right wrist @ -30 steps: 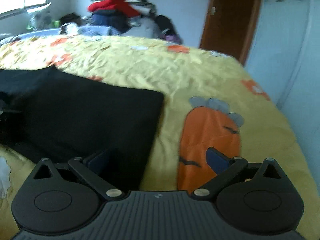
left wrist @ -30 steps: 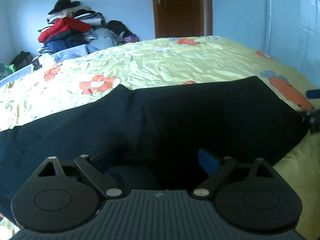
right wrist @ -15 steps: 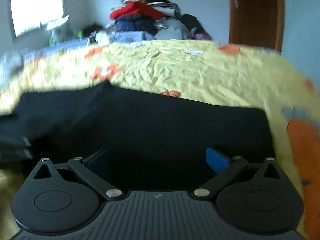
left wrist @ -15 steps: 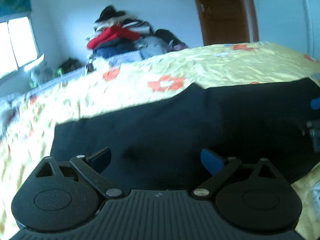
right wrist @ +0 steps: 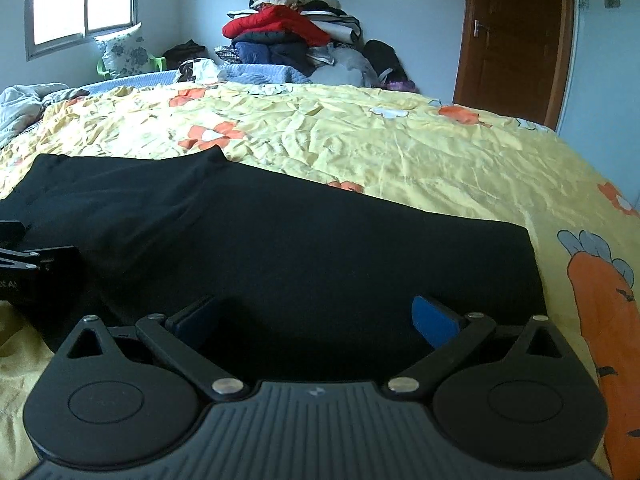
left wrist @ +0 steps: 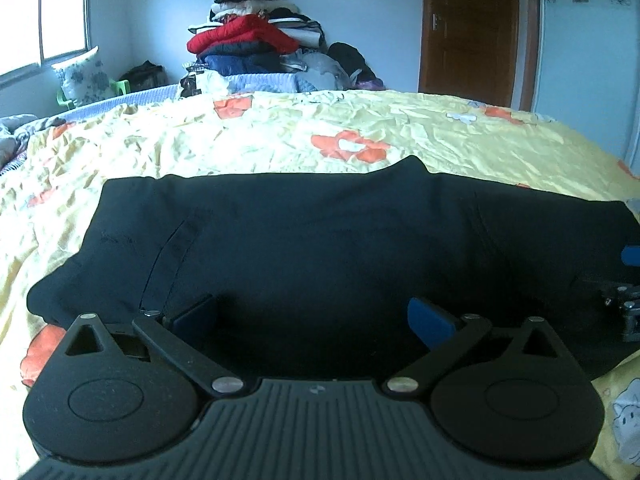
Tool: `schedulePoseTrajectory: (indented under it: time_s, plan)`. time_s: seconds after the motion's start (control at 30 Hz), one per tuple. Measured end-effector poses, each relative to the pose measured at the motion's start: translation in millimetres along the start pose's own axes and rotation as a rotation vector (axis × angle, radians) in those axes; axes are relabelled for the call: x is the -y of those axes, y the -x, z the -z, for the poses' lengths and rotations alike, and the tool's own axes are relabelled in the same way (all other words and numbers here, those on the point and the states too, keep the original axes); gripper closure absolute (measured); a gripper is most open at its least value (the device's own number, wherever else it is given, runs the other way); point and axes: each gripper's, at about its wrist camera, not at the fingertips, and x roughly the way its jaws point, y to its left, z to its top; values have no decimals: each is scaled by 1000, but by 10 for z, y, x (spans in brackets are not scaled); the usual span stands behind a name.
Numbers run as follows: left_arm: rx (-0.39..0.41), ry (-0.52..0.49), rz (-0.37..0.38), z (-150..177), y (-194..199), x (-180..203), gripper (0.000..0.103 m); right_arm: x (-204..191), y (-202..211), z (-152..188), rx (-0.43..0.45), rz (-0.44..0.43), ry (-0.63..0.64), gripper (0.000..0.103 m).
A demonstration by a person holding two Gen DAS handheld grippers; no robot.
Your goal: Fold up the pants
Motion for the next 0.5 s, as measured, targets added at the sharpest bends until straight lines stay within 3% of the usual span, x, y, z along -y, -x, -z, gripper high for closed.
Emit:
schedulePoseTrajectory:
  time_s: [0.5]
  plan:
    - [-2,0,-1,-1,5,23,0,0,-4,0,0,0,1,0]
